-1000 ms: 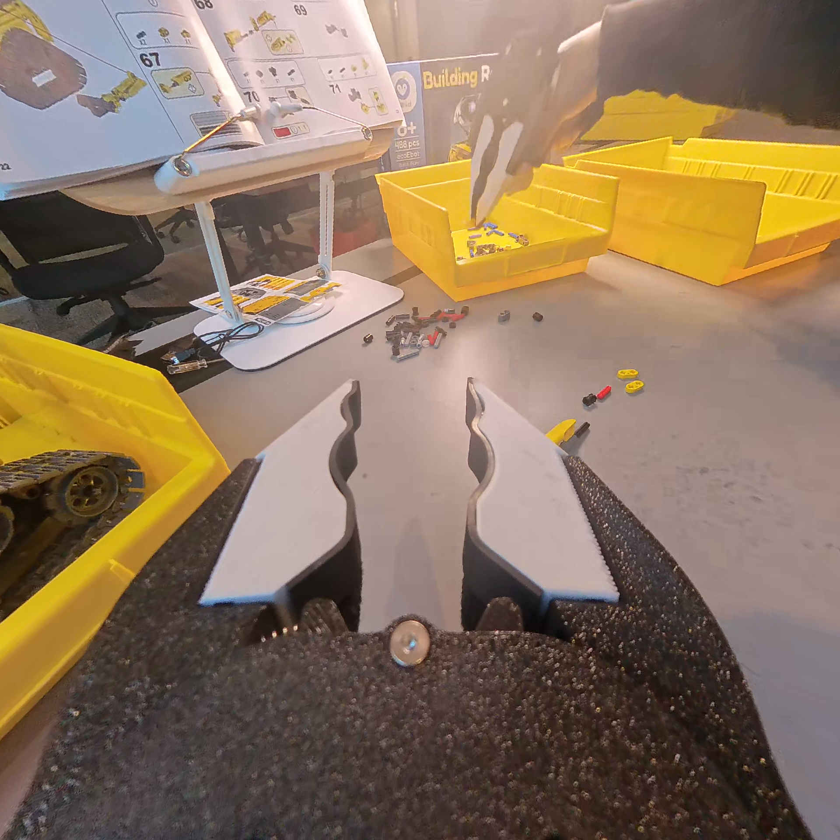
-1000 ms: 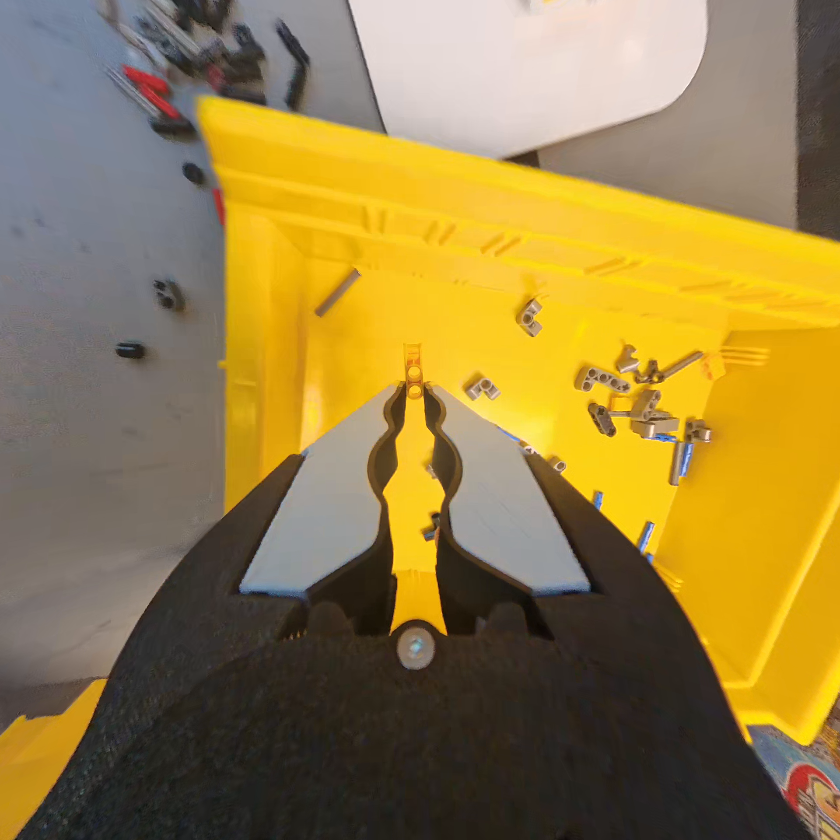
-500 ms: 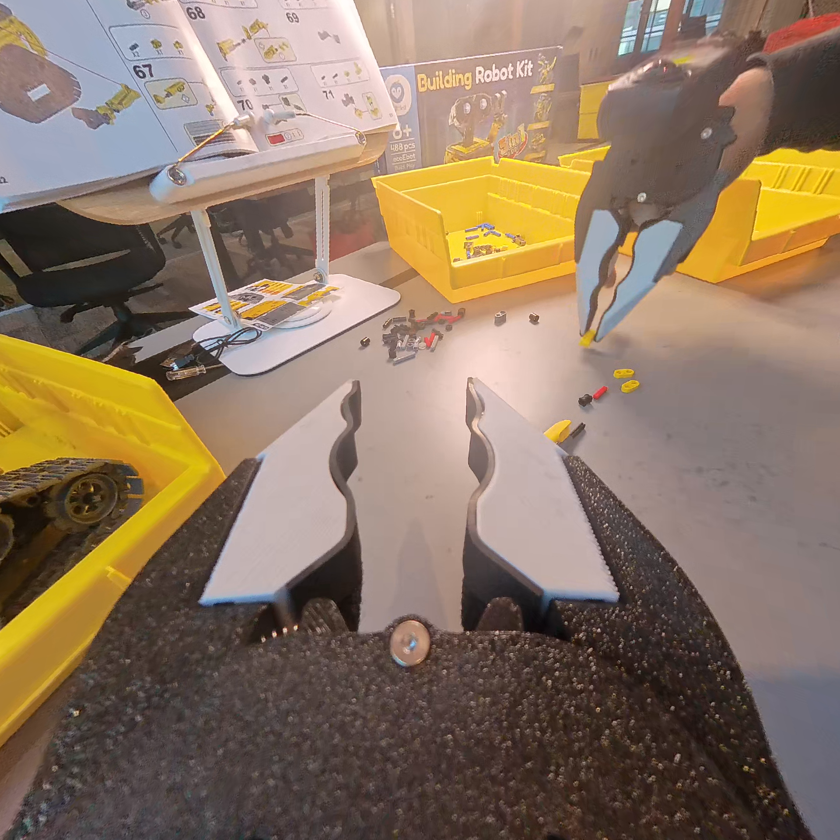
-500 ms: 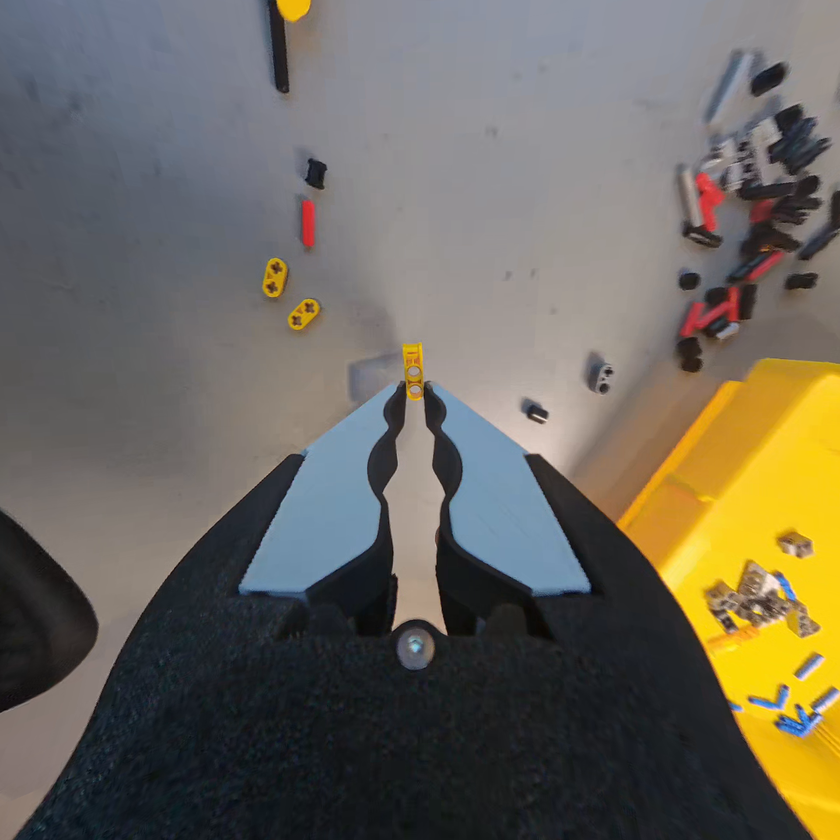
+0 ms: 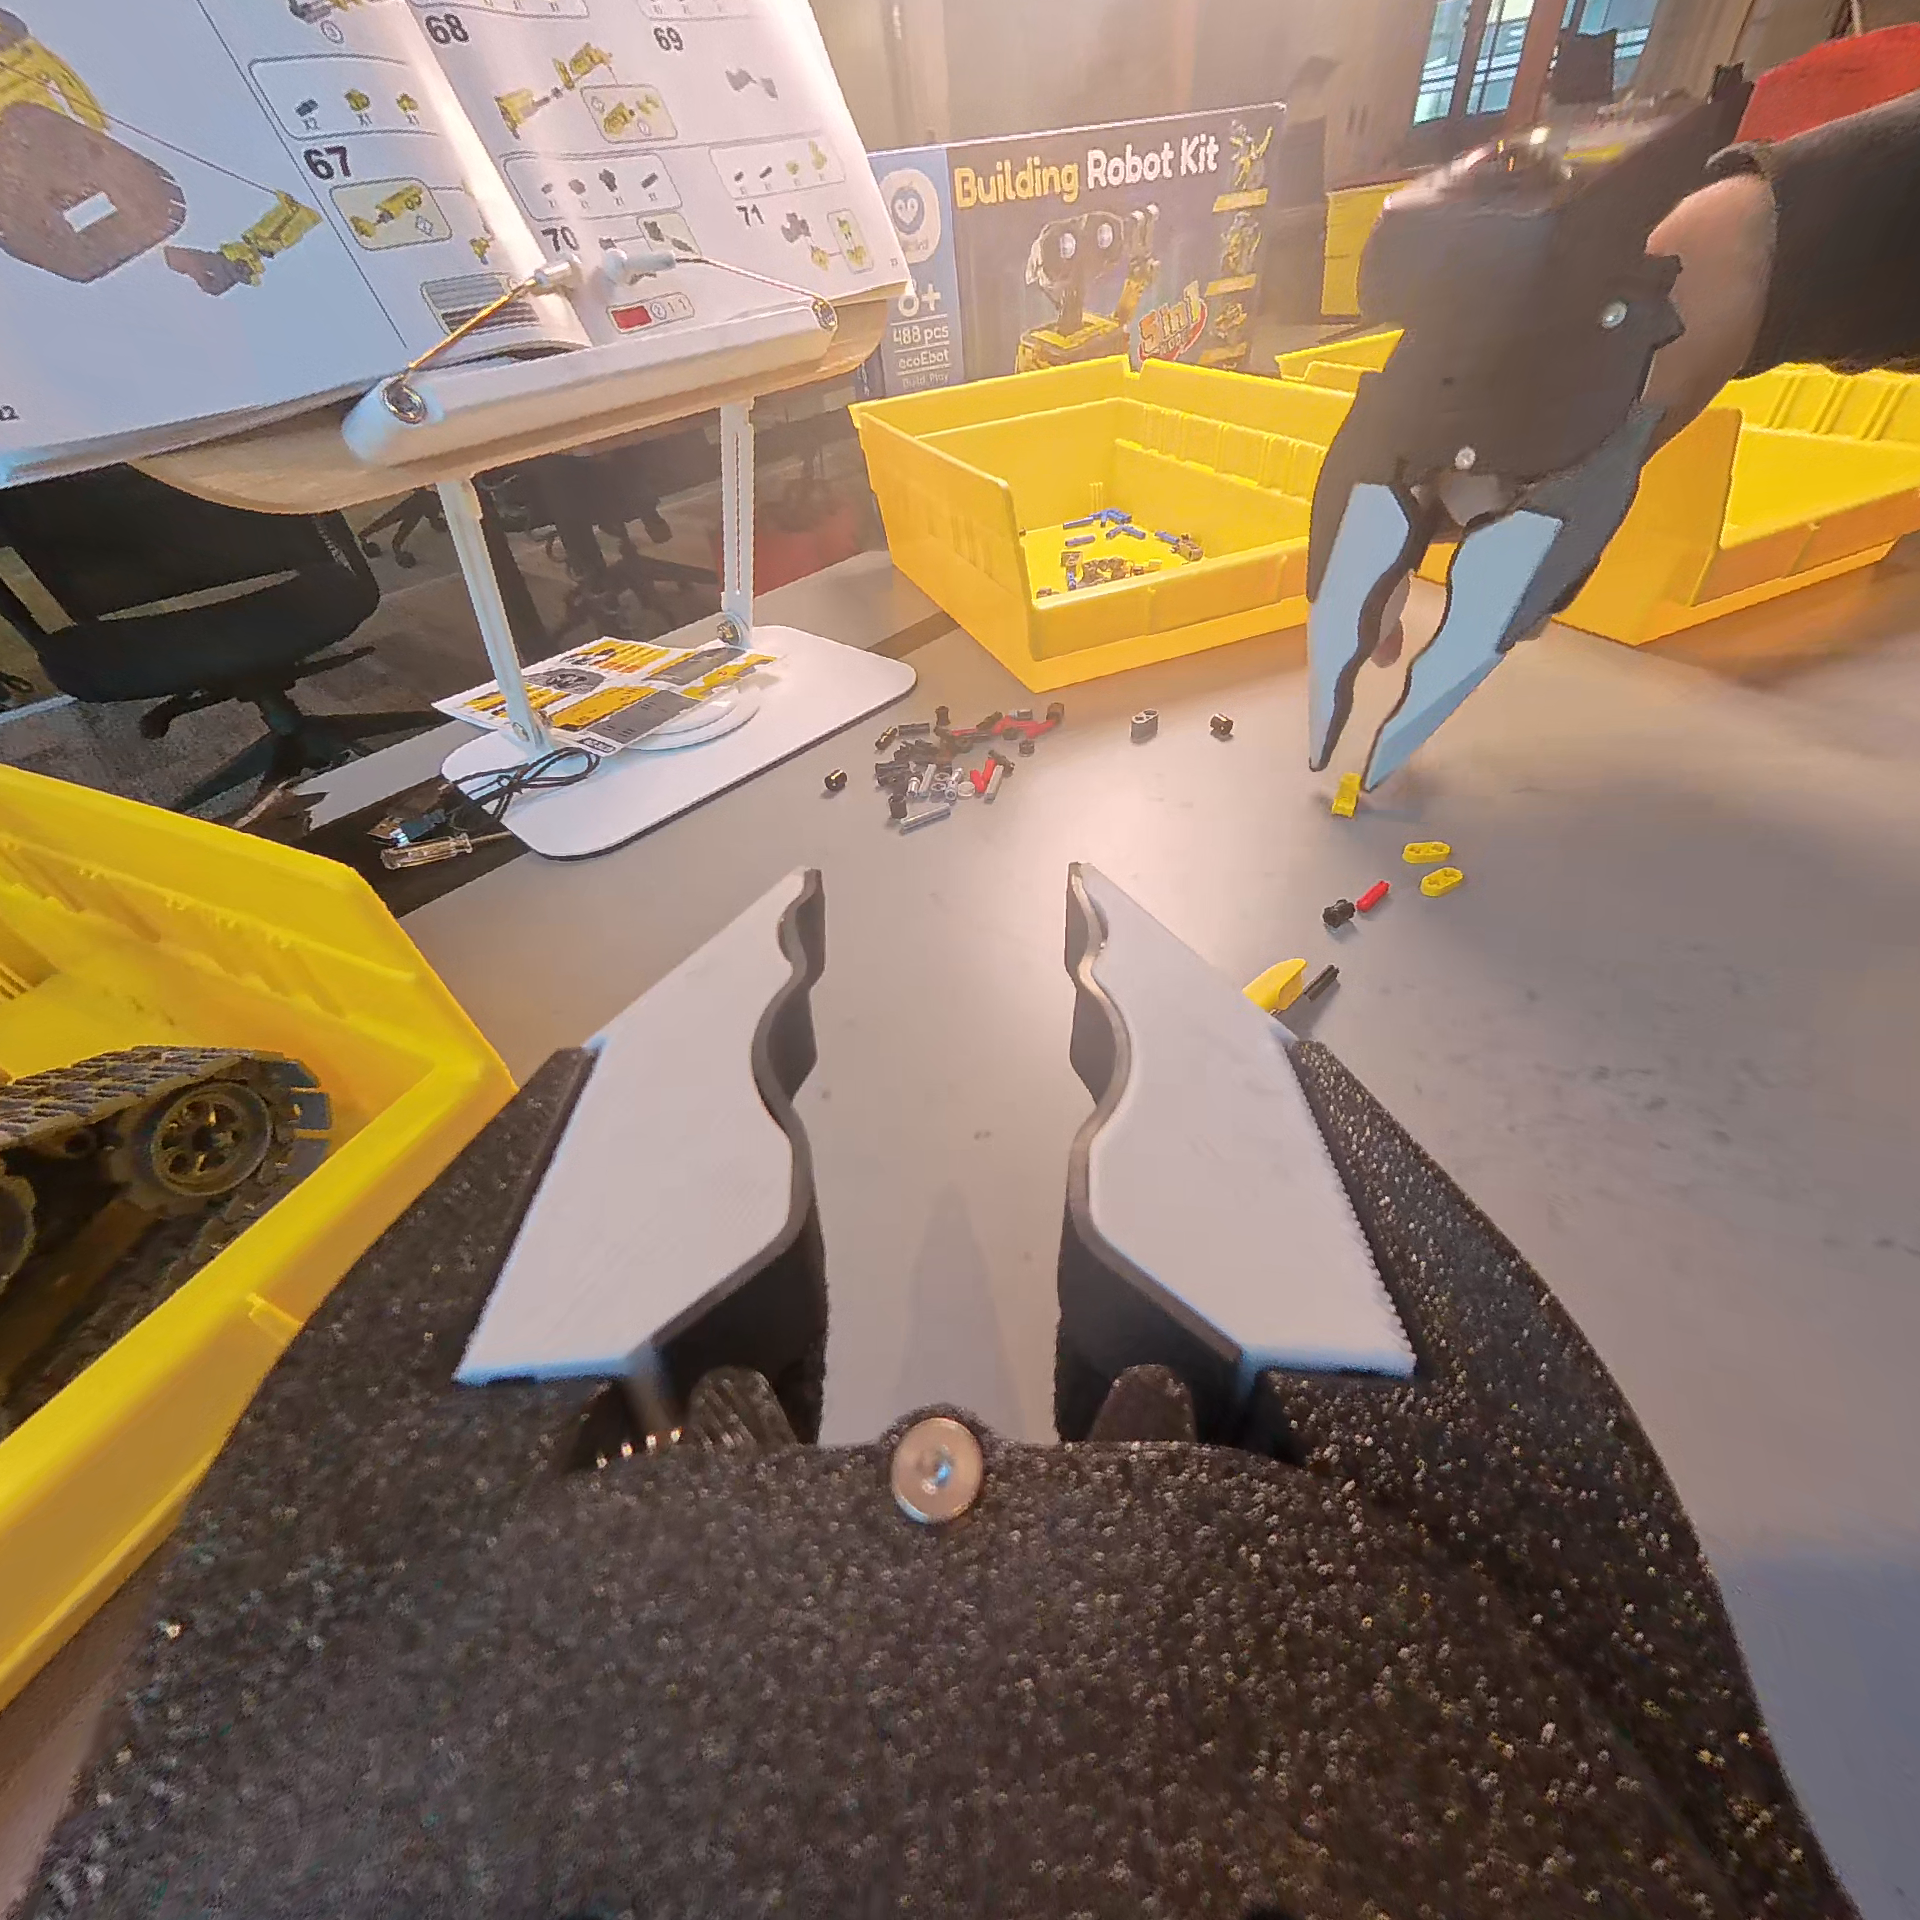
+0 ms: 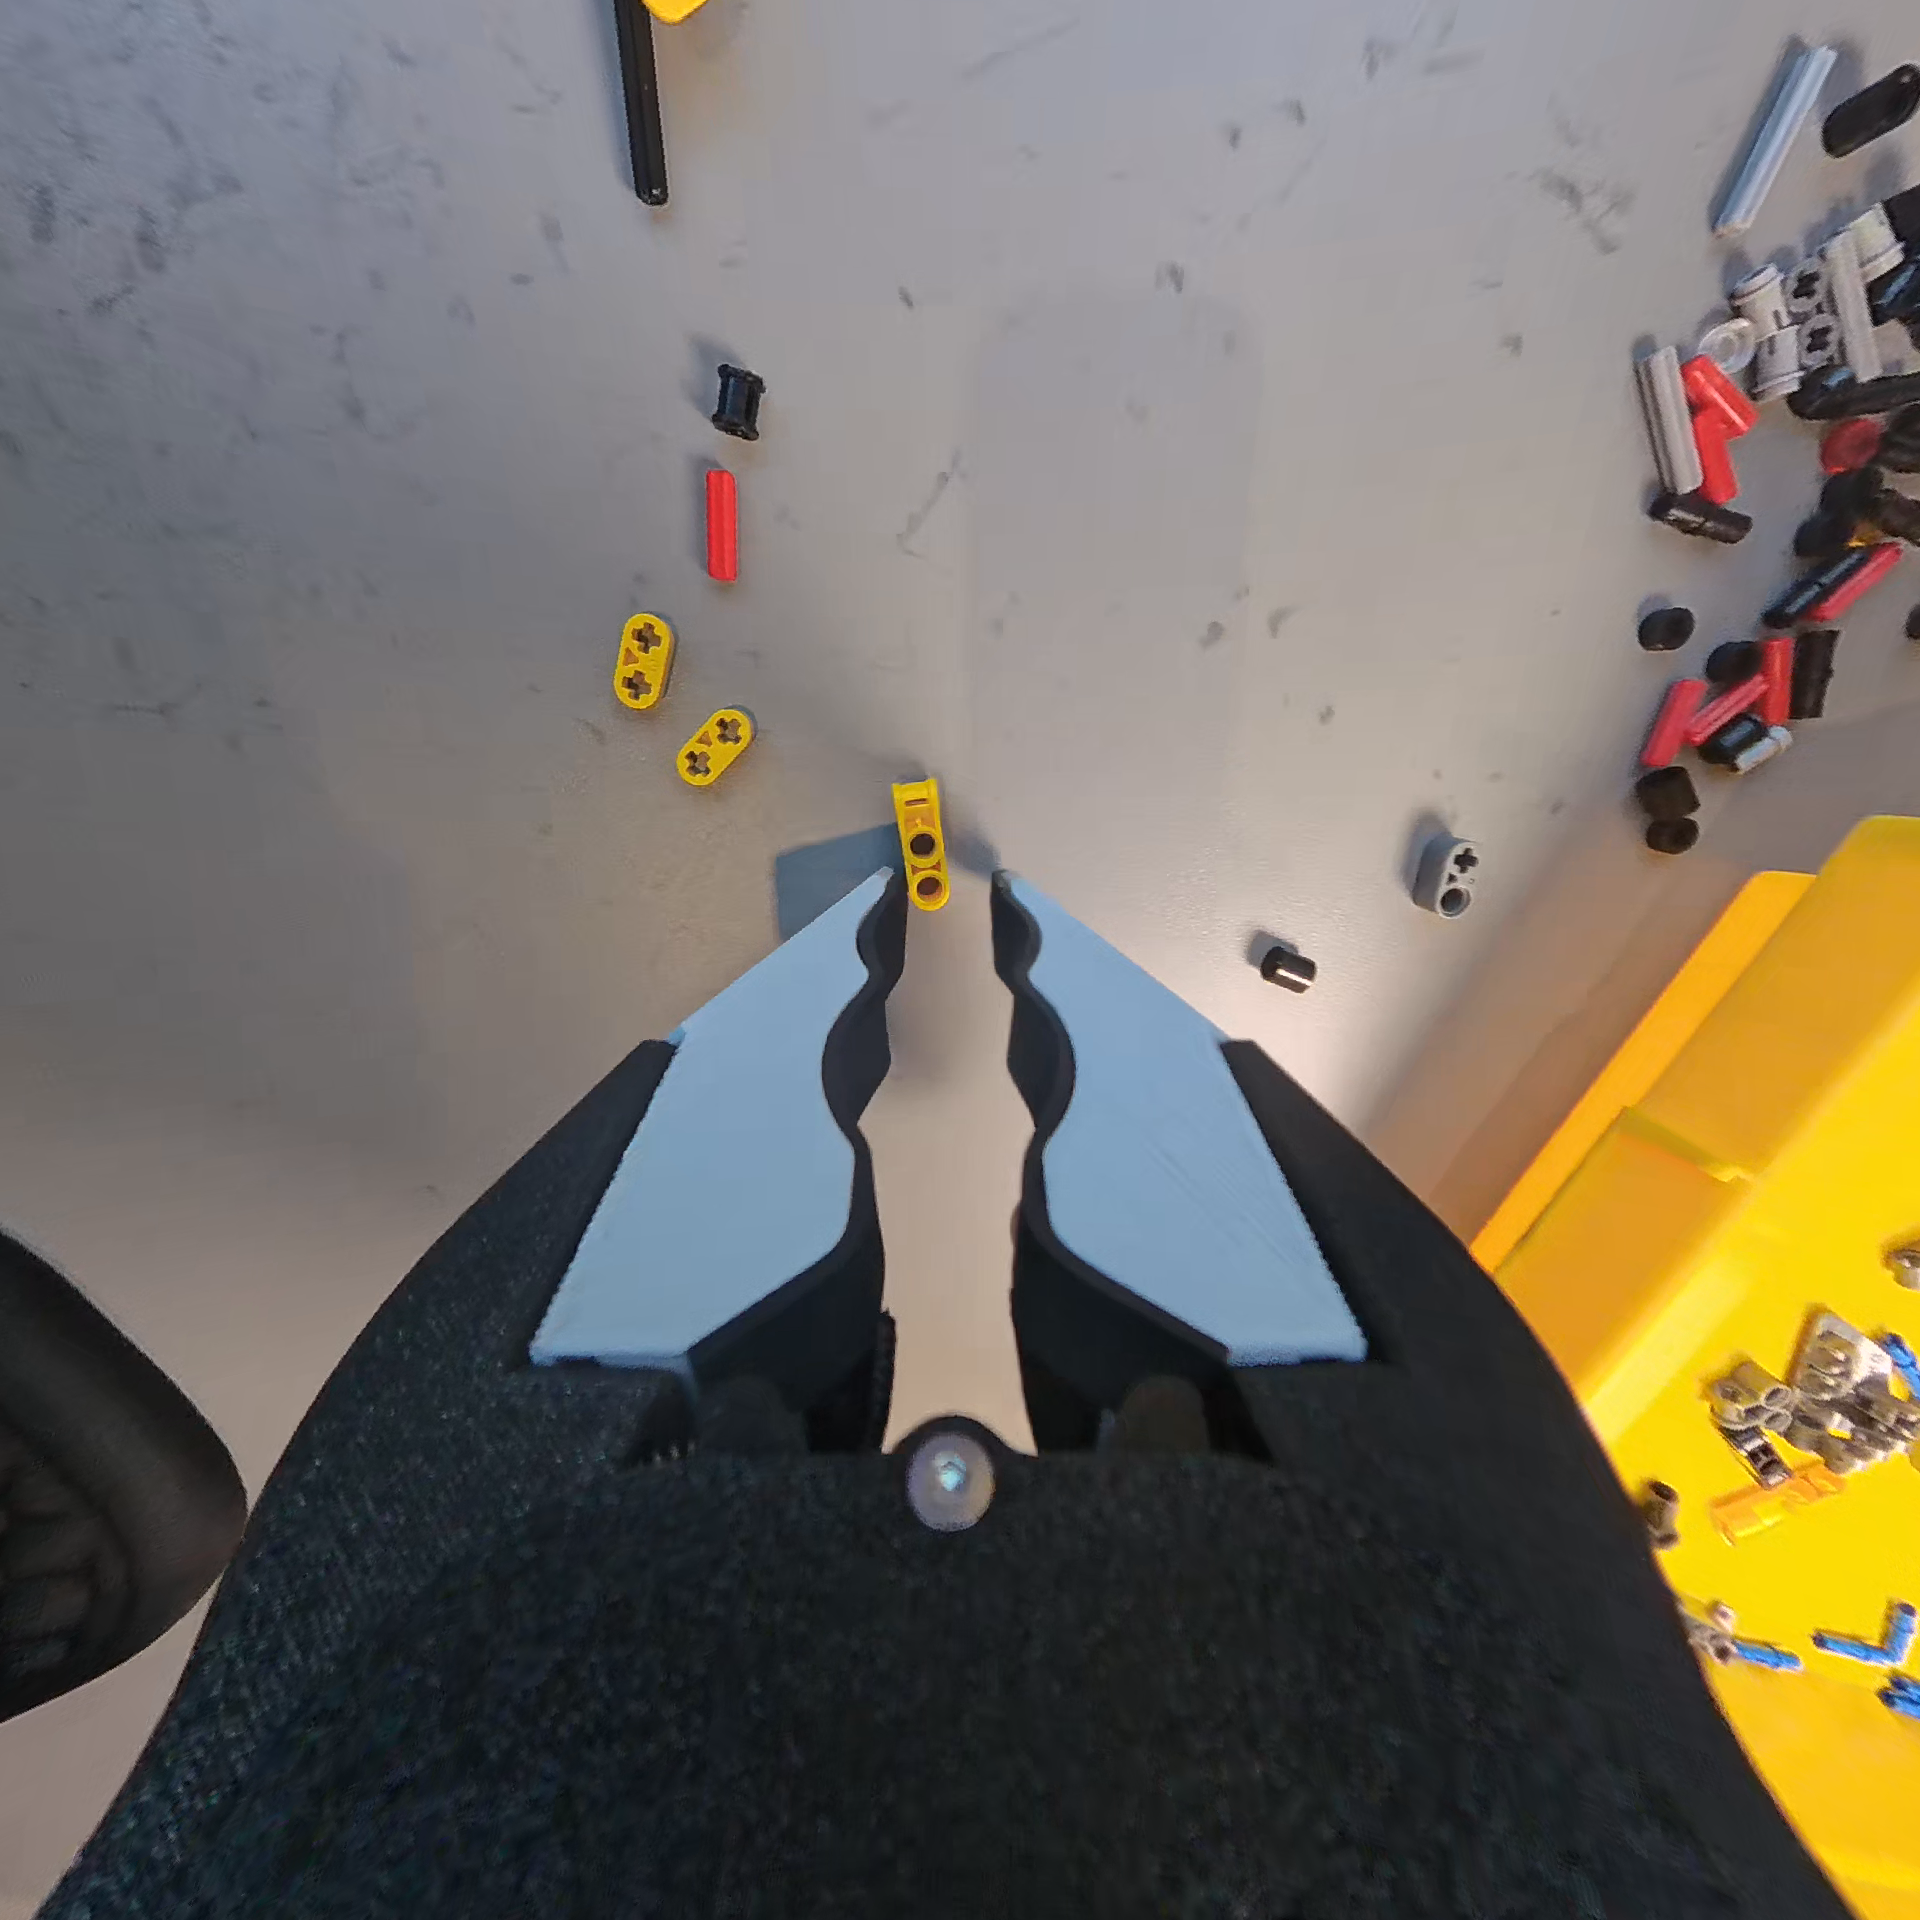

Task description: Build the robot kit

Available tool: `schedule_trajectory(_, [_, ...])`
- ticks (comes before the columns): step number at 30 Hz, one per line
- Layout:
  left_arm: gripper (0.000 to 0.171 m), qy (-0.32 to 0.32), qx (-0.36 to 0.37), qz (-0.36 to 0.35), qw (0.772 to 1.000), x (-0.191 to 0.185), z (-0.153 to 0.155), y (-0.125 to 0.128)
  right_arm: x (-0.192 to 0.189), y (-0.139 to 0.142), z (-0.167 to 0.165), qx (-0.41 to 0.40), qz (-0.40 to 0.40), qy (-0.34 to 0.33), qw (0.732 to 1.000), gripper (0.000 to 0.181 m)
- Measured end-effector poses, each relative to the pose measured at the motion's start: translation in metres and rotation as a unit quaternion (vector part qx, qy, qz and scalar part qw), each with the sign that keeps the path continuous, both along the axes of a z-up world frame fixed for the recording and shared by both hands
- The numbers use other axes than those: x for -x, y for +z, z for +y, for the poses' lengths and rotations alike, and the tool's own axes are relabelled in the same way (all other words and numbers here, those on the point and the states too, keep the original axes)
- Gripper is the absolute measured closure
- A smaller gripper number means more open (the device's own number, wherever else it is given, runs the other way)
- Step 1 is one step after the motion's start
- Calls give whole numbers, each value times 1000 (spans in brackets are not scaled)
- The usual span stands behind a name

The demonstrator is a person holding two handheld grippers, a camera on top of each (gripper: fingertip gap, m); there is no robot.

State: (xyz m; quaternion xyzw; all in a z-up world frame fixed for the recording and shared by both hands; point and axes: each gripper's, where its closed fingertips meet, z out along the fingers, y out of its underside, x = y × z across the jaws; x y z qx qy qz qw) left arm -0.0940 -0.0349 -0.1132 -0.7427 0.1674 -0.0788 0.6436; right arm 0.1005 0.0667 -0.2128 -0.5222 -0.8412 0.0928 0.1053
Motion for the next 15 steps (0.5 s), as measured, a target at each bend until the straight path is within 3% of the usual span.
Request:
schedule_trajectory(2, [126,0,0,1,1000,0,0,0,12,15,5,1,32,-12,999,166])
schedule_trajectory(5, [126,-1,2,0,1000,-1,0,-1,70,86,44,-22,202,-87,975,165])
schedule_trajectory(7, [126,0,3,2,1000,-1,1,-2,109,154,83,-38,353,-146,923,164])
schedule_trajectory(10, [126,2,2,5,1000,0,0,-2,141,240,141,-47,529,-219,819,164])
schedule_trajectory(13, [126,5,0,4,1000,2,0,-1,159,279,193,-82,603,-277,744,165])
schedule_trajectory(15, [126,7,0,3,1000,3,0,0,171,288,216,-104,623,-299,716,170])
